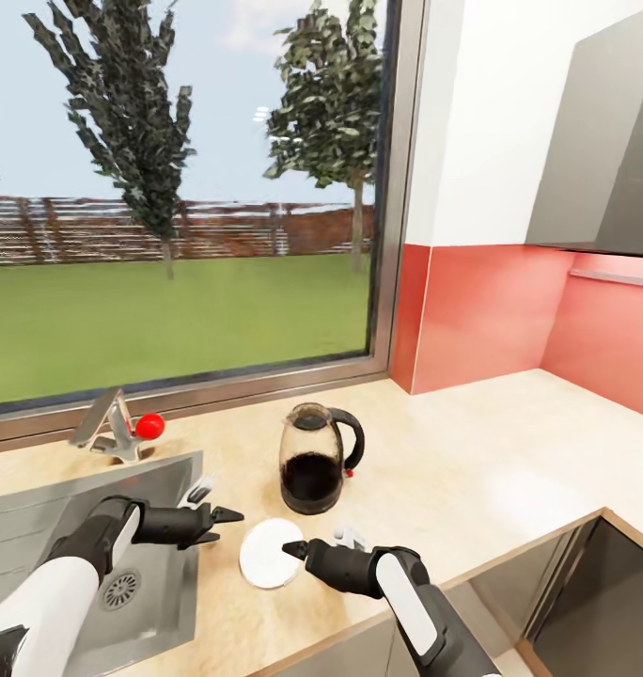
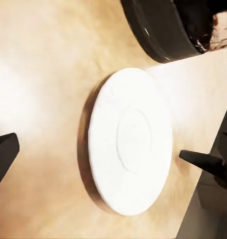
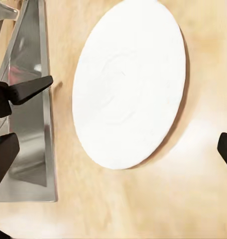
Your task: Set up a coffee station on the kitchen countertop: keep the coffee maker on the countertop, move the bottle of coffee from the kitchen shelf to the counter next to the coffee maker, place a paper coffee filter on top of the coffee maker, put the saucer next to the coffee maker with the coffee cup on the saucer, and place the electric kettle next to the coffee maker.
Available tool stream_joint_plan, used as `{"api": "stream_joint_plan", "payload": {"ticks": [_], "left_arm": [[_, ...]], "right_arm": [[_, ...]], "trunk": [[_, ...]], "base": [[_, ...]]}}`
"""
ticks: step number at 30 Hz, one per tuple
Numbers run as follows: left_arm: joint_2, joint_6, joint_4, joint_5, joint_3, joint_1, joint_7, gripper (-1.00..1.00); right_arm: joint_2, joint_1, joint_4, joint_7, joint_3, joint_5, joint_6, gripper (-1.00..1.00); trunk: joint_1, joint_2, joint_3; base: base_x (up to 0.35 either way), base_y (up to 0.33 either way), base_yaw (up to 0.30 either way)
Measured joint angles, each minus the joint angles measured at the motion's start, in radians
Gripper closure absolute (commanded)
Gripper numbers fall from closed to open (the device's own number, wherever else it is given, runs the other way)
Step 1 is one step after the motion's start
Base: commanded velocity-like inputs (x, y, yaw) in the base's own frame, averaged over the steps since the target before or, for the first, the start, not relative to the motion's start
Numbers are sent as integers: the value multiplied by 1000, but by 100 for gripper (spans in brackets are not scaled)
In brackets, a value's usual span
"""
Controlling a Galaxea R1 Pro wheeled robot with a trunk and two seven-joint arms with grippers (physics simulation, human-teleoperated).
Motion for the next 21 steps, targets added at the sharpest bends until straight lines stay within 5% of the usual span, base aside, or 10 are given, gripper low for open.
{"api": "stream_joint_plan", "payload": {"ticks": [21], "left_arm": [[-18,0,12,1,-1,2,8,-100]], "right_arm": [[0,-1,47,6,-1,-9,-2,-100]], "trunk": [[0,0,0]], "base": [[61,17,0]]}}
